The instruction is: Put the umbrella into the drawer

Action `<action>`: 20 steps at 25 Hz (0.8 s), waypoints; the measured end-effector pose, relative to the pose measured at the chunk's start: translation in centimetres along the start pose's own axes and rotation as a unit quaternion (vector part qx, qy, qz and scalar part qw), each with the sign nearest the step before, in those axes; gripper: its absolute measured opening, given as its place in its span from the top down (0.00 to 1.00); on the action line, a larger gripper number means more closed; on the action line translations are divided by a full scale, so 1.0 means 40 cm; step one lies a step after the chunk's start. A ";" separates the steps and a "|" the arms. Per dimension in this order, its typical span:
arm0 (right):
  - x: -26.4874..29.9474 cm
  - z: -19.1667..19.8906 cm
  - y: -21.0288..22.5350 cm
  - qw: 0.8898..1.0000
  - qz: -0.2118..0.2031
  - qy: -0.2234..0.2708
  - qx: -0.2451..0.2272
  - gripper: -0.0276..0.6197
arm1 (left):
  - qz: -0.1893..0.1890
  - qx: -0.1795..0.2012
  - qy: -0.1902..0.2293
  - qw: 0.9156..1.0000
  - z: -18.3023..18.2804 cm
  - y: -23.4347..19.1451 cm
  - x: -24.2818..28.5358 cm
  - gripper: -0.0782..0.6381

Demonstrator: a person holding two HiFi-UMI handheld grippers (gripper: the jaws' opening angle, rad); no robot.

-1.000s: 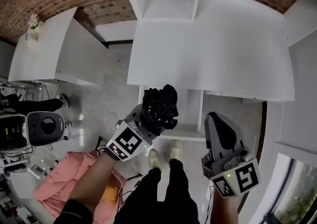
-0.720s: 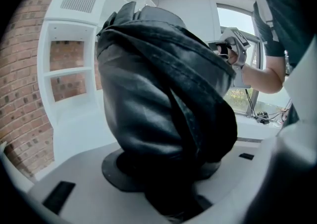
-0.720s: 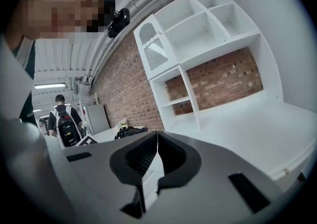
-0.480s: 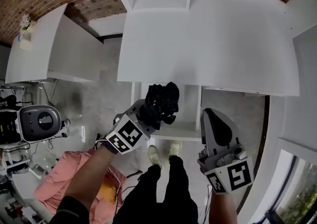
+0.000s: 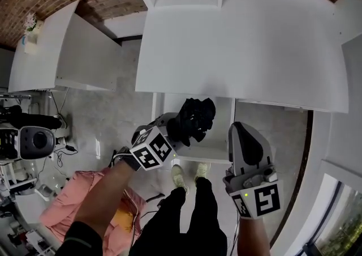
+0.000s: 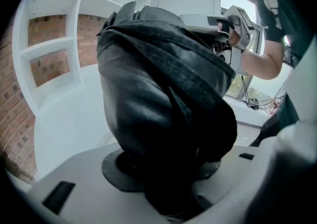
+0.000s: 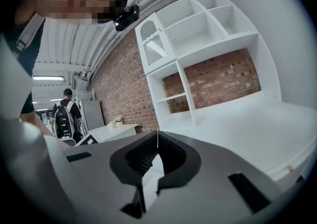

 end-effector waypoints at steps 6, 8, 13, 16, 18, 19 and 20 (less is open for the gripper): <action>0.006 0.029 0.014 1.000 0.018 0.004 0.004 0.95 | 0.025 -0.021 -0.044 0.999 0.041 -0.016 0.056 0.61; 0.009 0.034 0.016 1.000 0.022 0.005 -0.004 0.95 | 0.028 -0.034 -0.053 0.998 0.050 -0.022 0.072 0.61; 0.012 0.045 0.033 1.000 0.029 0.002 -0.006 0.95 | 0.046 -0.056 -0.094 0.993 0.078 -0.032 0.119 0.61; 0.013 0.048 0.045 0.999 0.032 0.005 -0.002 0.95 | 0.058 -0.069 -0.115 0.989 0.096 -0.034 0.150 0.61; 0.013 0.052 0.050 0.999 0.032 0.001 0.002 0.95 | 0.060 -0.079 -0.122 0.988 0.103 -0.039 0.167 0.61; 0.014 0.054 0.051 0.999 0.032 -0.005 0.007 0.95 | 0.060 -0.084 -0.124 0.987 0.104 -0.042 0.175 0.61; 0.014 0.056 0.051 0.999 0.033 -0.012 0.014 0.95 | 0.060 -0.089 -0.125 0.986 0.104 -0.045 0.182 0.61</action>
Point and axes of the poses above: the fingertips, and each gripper's own axes: x forward along the fingers, y to its right, z out of its underside, the point moved 8 cm from there along -x, backward along the fingers, and after that the axes turned 14 degrees about z, right-handed, at the moved point
